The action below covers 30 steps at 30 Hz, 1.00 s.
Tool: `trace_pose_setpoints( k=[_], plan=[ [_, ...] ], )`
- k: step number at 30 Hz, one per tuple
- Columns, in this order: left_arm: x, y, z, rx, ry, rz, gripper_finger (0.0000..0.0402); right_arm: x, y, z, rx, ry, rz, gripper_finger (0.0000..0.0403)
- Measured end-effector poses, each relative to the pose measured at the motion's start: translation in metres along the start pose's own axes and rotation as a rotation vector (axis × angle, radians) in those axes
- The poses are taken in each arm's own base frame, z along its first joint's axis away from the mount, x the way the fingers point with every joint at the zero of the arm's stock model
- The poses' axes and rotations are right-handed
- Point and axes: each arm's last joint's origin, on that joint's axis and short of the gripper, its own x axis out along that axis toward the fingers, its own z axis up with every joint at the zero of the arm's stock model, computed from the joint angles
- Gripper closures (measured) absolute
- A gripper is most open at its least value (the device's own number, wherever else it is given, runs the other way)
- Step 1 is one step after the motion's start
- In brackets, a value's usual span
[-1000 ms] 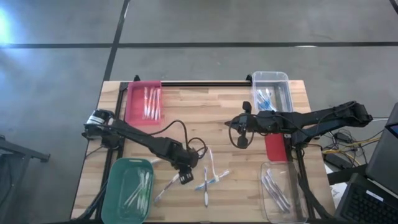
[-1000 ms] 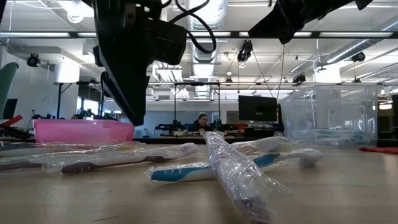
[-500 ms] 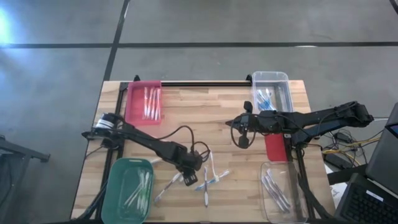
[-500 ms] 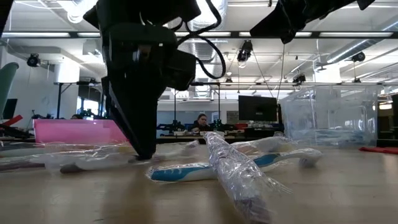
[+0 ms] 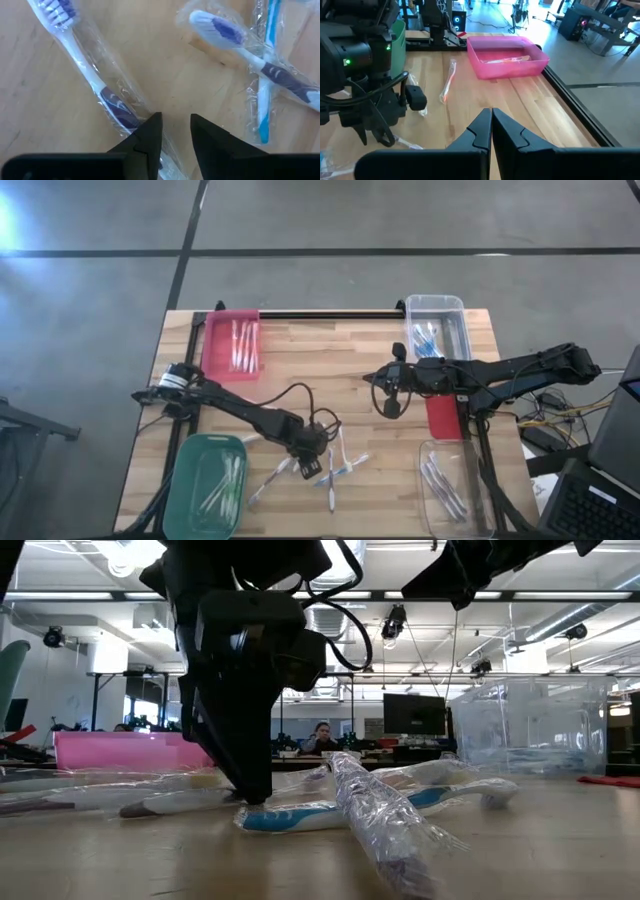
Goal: Pick & Place Toothbrushes
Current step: Put the violet toothbrush into the bottom transparent bin
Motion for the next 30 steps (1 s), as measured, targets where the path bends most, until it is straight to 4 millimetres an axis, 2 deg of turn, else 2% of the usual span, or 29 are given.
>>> trace_pose_setpoints(
  k=[5,10,13,18,21,30],
  plan=[
    [-0.013,-0.003,0.003,0.016,-0.009,-0.021,0.0326,0.0,0.0,-0.001,-0.003,0.002,0.0,0.0394],
    [-0.053,-0.021,0.016,0.08,-0.1,-0.109,0.0342,0.0,0.0,-0.002,-0.005,0.007,0.001,0.0394],
    [-0.064,-0.022,0.017,0.097,-0.106,-0.086,0.0344,0.0,0.0,-0.002,-0.005,0.007,0.001,0.0394],
    [-0.068,-0.02,0.015,0.172,-0.089,-0.055,0.0342,0.0,0.0,-0.002,-0.005,0.007,0.001,0.0394],
    [-0.064,-0.016,0.017,0.153,-0.076,-0.043,0.0333,0.0,0.0,-0.002,-0.002,0.008,0.001,0.0394],
    [-0.061,-0.001,0.019,0.028,-0.037,0.01,0.0258,0.0,0.0,-0.002,0.002,0.008,0.002,0.0394]
  ],
)
